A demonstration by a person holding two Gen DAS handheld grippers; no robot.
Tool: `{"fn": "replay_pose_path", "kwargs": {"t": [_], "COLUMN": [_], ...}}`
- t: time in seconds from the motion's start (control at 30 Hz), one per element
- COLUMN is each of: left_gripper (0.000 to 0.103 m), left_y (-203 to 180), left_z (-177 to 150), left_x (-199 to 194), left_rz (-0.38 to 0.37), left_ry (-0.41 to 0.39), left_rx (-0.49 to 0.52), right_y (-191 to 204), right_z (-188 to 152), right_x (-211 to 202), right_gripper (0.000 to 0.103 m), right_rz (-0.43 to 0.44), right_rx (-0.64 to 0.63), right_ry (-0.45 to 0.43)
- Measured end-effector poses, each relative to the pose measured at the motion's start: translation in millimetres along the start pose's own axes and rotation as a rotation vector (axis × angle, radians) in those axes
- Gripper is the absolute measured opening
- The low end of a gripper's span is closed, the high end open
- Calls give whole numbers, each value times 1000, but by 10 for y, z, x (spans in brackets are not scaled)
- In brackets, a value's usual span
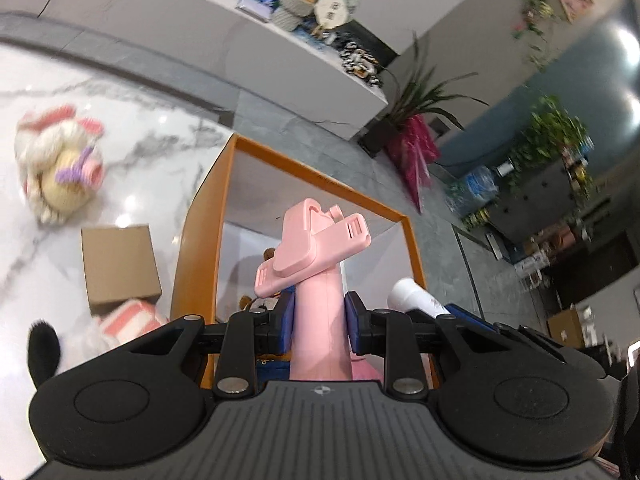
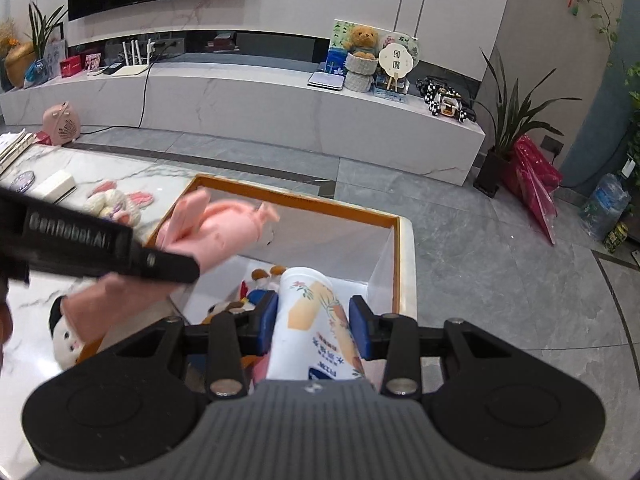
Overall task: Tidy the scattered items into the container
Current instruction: 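Lower both tools into the box and release the stick and lotion bottle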
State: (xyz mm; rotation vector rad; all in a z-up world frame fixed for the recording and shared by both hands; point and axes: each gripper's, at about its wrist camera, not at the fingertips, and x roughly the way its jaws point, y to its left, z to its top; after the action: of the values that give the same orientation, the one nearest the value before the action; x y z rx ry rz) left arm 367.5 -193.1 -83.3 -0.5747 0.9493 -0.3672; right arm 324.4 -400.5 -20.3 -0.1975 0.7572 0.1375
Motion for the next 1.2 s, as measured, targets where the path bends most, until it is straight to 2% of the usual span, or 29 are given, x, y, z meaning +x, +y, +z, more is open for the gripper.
{"fn": "replay_pose_path", "kwargs": {"t": [0.1,0.4,0.57,0.8,0.93,1.07,1.2], "left_gripper": [30,30,30,31,32,40,40], "left_y": [46,129,37,-132,-165,-215,-205], "left_z": [-8,-22,-42,-59,-59,-33,-14], "left_x": [57,152,164,217,185,131,102], "left_rz": [26,74,117,187,171,156,139], "left_ry": [-15,-35,-70,-78,-84,-103,-101], "left_rx": [-38,-48,10,114,131,154,140], "right_y": [-1,28,25,53,70,71,78], "right_z": [45,55,75,112,85,63,67], "right_x": [142,512,662,876,931,912,878], "right_gripper": [41,41,41,41,42,48,48], "right_rz": [1,24,28,22,17,1,0], "right_rx": [-1,12,32,24,14,10,8], "right_ry": [14,70,77,100,115,108,102]}}
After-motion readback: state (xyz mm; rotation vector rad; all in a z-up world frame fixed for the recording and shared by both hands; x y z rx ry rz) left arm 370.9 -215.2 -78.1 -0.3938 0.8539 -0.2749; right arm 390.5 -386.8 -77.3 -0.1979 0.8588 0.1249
